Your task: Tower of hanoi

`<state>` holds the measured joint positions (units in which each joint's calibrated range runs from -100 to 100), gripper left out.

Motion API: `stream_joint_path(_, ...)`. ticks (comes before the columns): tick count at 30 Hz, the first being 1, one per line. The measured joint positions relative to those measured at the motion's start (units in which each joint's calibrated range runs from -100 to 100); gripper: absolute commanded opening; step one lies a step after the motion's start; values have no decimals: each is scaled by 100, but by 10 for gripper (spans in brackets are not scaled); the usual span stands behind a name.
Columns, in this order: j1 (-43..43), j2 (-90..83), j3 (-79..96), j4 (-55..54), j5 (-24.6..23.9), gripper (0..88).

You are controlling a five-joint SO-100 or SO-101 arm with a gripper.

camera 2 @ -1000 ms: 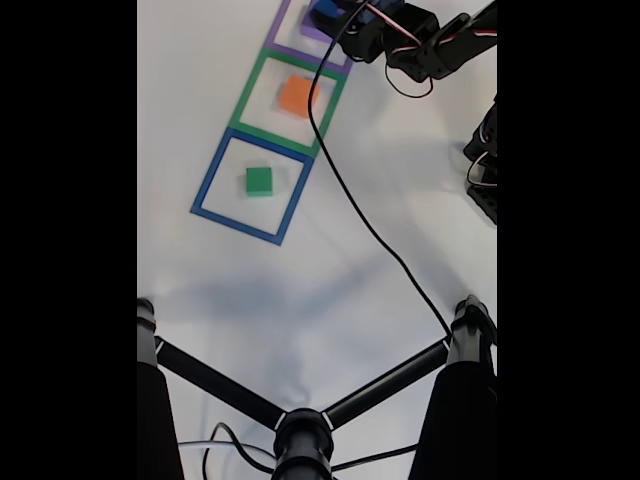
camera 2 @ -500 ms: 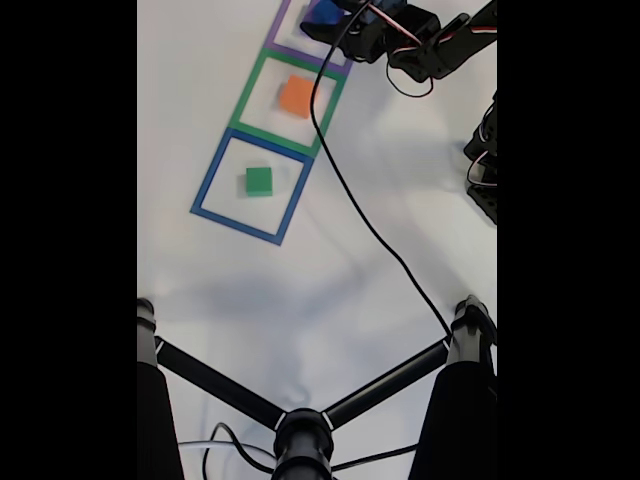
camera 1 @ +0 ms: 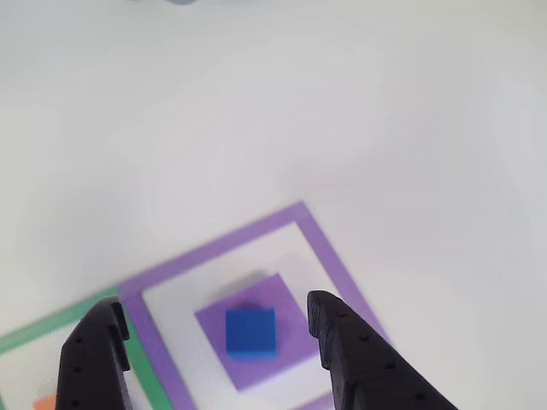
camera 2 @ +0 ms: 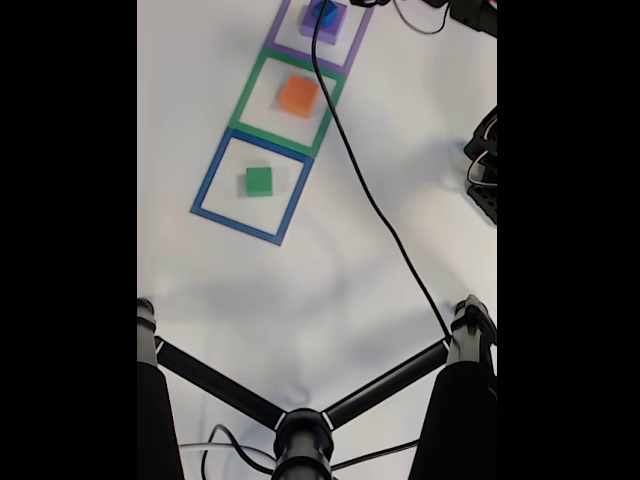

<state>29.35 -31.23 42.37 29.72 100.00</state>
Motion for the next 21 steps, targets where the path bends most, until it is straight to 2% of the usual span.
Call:
stream_joint_path(2, -87, -319, -430, 1116, 0, 109)
stream_joint_path(5, -447, -865, -757, 2454, 0, 108)
stream_joint_path(8, -661, -1335, -886, 3213, 0, 109)
stream_joint_path(14, -1040, -1721, -1265, 4092, 0, 105)
stream_joint_path(21, -1234, -1872, -1282, 4218, 0, 102)
